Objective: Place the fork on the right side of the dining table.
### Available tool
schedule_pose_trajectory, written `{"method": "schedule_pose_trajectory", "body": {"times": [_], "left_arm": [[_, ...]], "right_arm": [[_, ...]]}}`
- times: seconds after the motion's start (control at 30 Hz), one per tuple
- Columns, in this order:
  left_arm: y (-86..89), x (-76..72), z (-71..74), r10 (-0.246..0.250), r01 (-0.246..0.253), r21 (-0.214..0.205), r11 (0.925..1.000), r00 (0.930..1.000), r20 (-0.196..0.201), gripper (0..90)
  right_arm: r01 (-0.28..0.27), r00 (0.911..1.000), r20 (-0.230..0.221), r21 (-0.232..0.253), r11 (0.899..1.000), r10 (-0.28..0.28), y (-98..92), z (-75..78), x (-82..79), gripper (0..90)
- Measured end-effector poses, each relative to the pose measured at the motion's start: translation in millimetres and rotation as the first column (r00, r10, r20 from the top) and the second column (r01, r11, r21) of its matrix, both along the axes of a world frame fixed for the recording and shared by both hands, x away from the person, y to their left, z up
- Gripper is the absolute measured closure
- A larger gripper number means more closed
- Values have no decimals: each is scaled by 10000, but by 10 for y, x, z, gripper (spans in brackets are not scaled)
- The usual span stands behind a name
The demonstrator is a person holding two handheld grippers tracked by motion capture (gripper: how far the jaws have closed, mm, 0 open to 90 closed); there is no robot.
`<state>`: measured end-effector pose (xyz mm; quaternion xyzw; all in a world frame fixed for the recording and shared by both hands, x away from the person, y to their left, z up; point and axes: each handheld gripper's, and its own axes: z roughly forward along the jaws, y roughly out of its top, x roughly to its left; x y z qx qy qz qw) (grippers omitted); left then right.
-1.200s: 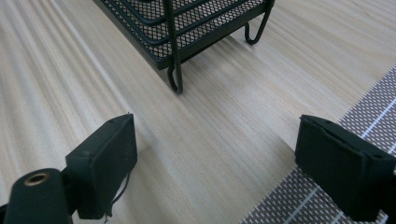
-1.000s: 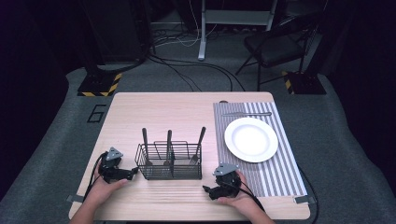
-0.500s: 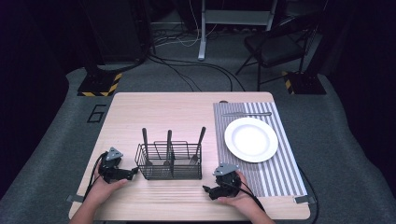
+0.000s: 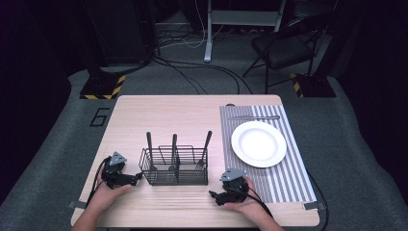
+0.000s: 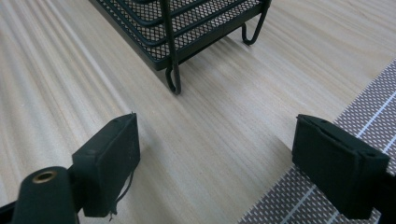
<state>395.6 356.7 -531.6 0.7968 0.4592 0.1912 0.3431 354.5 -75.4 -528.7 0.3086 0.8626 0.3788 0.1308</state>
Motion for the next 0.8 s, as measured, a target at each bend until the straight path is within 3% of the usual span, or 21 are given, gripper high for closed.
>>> {"method": "schedule_pose_trajectory", "body": {"times": [0.33, 0.6, 0.67, 0.8], "left_arm": [[0, -1, 0, 6, -6, -7, 10000, 10000, -17, 3], [0, -1, 0, 6, -6, -7, 10000, 10000, -18, 3], [0, -1, 1, 4, -4, -7, 10000, 10000, -19, 3], [0, 0, 0, 5, -5, -4, 10000, 10000, -9, 3]], "right_arm": [[139, 9997, -193, -88, 9999, -140, -20, 53, -8, 259], [318, 9994, -168, 188, 9993, -315, -56, 132, -23, 298], [374, 9988, -339, 290, 9989, -364, -66, 154, -31, 308], [482, 9988, -131, 502, 9976, -476, -95, 238, -46, 311]]}}
